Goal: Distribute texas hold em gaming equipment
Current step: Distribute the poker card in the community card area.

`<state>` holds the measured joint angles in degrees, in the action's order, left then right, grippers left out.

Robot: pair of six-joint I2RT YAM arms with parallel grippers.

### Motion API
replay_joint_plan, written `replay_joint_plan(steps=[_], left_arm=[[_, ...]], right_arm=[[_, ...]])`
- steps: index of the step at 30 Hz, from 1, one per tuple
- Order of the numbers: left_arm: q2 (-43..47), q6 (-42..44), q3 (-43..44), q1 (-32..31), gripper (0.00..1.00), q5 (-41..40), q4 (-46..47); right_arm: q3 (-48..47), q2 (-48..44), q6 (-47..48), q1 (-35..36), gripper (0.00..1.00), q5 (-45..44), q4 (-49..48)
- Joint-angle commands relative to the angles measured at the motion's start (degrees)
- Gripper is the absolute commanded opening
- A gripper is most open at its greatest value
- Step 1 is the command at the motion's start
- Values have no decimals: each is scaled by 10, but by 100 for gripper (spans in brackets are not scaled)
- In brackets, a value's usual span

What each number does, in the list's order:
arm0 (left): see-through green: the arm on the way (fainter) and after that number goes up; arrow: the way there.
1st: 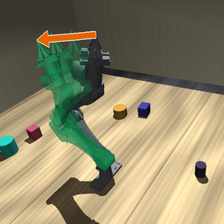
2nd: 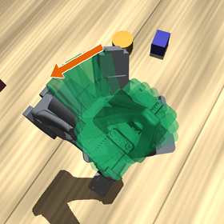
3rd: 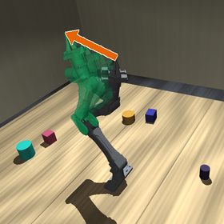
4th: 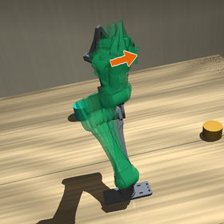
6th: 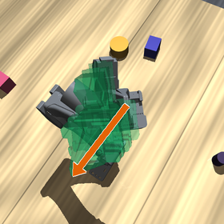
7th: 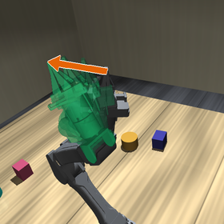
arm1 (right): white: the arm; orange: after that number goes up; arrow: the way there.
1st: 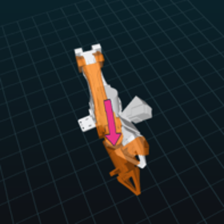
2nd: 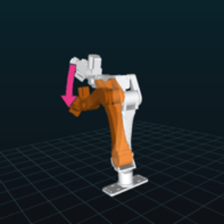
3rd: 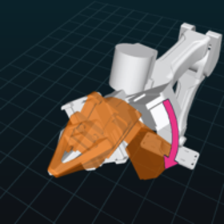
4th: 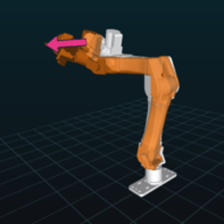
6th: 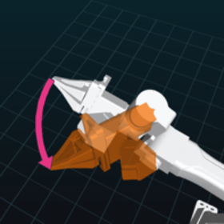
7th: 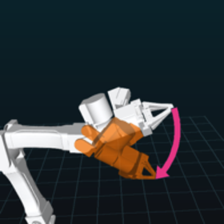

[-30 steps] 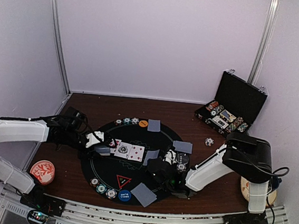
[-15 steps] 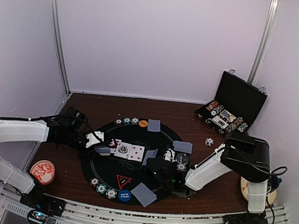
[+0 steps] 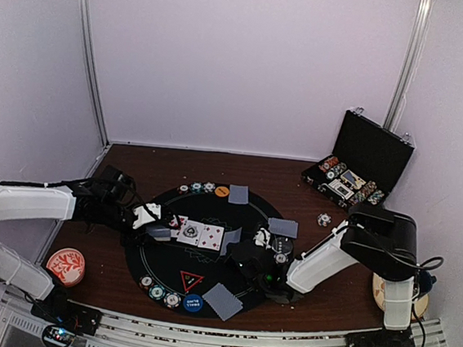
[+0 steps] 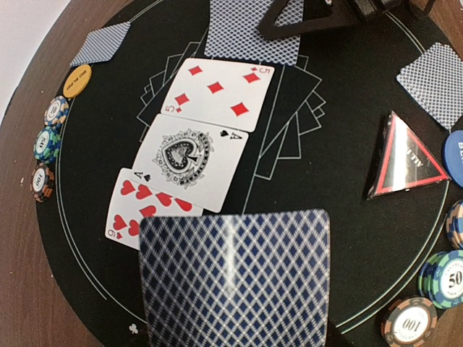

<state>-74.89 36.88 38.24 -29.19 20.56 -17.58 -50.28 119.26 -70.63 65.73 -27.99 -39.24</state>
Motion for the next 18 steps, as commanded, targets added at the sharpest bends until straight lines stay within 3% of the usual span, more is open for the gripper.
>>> replay_joint_plan(steps=[1,18], left_arm=[[9,-3,-4,5,9,2,22],[9,-2,-4,5,9,2,22]], right_arm=[[-5,31,6,-20,7,-1,33],[-24,44,3,-29,1,-8,44]])
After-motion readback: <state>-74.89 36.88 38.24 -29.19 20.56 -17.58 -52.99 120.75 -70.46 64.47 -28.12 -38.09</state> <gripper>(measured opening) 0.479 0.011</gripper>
